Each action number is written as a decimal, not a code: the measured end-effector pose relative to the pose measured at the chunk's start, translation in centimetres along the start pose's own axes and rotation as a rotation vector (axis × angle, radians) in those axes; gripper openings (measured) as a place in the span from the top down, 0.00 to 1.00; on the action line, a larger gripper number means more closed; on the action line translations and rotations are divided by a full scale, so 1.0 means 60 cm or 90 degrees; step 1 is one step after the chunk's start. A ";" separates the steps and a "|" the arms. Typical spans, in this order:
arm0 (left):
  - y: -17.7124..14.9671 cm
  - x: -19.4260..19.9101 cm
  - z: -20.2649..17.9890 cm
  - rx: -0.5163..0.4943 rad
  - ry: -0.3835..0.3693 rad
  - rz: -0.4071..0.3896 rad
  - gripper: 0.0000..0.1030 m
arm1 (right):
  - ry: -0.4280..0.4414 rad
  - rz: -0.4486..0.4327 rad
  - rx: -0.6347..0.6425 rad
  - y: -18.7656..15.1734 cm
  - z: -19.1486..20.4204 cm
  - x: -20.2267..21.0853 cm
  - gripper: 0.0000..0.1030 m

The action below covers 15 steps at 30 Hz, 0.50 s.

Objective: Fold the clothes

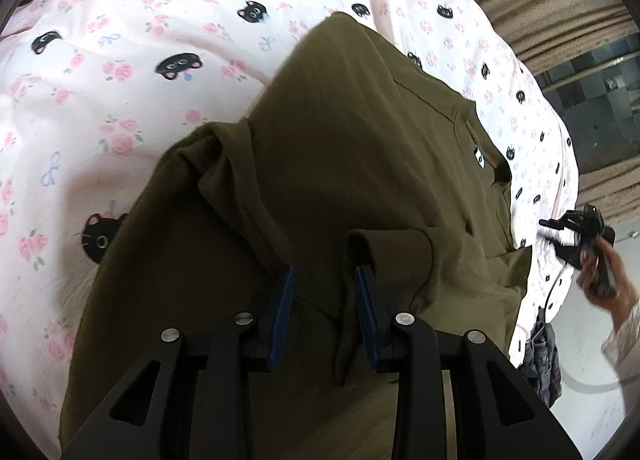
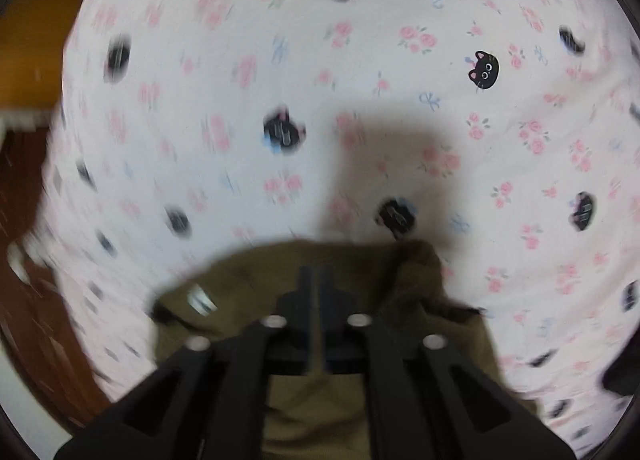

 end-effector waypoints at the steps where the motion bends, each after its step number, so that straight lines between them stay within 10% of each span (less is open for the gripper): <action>1: 0.001 0.003 0.001 0.002 -0.003 -0.001 0.73 | -0.018 0.018 0.030 -0.018 0.008 -0.003 0.52; 10: 0.011 0.024 -0.011 0.006 -0.028 0.002 0.73 | -0.038 0.185 0.113 -0.215 0.065 -0.109 0.47; 15: 0.006 0.025 -0.014 0.000 -0.031 0.011 0.73 | -0.099 0.198 0.125 -0.211 0.091 -0.191 0.46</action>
Point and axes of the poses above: each gripper's, at about its wrist camera, not at the fingertips, and x roughly against the way its jaws point, z to its left, y to its top, the point moved 6 cm from there along -x, roughly the way its jaws point, and after that the axes turned 15 degrees about x, right-handed, at the moved point
